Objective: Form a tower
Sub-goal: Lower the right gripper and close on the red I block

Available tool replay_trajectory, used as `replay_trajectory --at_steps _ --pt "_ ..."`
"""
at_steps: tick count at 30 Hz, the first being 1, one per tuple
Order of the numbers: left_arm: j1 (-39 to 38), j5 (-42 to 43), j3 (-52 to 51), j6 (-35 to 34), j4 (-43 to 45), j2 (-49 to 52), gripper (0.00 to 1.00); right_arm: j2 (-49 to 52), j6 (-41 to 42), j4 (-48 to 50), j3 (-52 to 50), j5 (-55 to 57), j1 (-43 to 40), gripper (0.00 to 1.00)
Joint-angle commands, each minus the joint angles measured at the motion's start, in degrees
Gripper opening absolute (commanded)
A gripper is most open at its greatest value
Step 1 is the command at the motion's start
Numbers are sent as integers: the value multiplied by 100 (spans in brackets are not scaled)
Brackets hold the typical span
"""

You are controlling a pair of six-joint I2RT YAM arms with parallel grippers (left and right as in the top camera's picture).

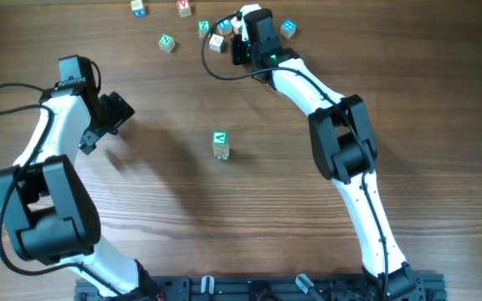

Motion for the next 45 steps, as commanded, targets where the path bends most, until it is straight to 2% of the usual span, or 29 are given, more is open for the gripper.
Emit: replay_trajectory --at_steps 1,6,12,16,19,23,26,35,40,43,45 --pt "42 7 61 46 -2 -109 100 -284 -11 -251 4 -70 35 28" --pt "42 7 61 46 -2 -109 100 -918 -11 -1375 4 -70 -4 28" --pt "42 7 61 46 -2 -109 100 -1700 -210 -3773 4 -144 -35 28" --pt "42 7 61 46 -2 -109 100 -1768 -306 -5466 2 -157 -35 28" --pt "42 7 61 46 -2 -109 100 -1725 -291 -6092 -2 -160 -33 29" --pt "42 7 61 46 -2 -109 100 -1709 -212 -6111 -9 -245 -33 29" --pt "42 7 61 46 -2 -109 100 -1709 149 -5923 -9 -291 -33 30" --pt "42 7 61 46 -2 -109 100 -1591 212 -5333 -31 -481 -24 32" --pt "42 7 61 46 -2 -109 100 -1563 332 -4857 -527 -483 -24 33" --pt "42 7 61 46 -2 -109 100 -1563 337 -4754 -758 -483 -24 47" --pt "42 7 61 46 -2 -109 100 -1561 337 -4837 -758 -505 -22 48"
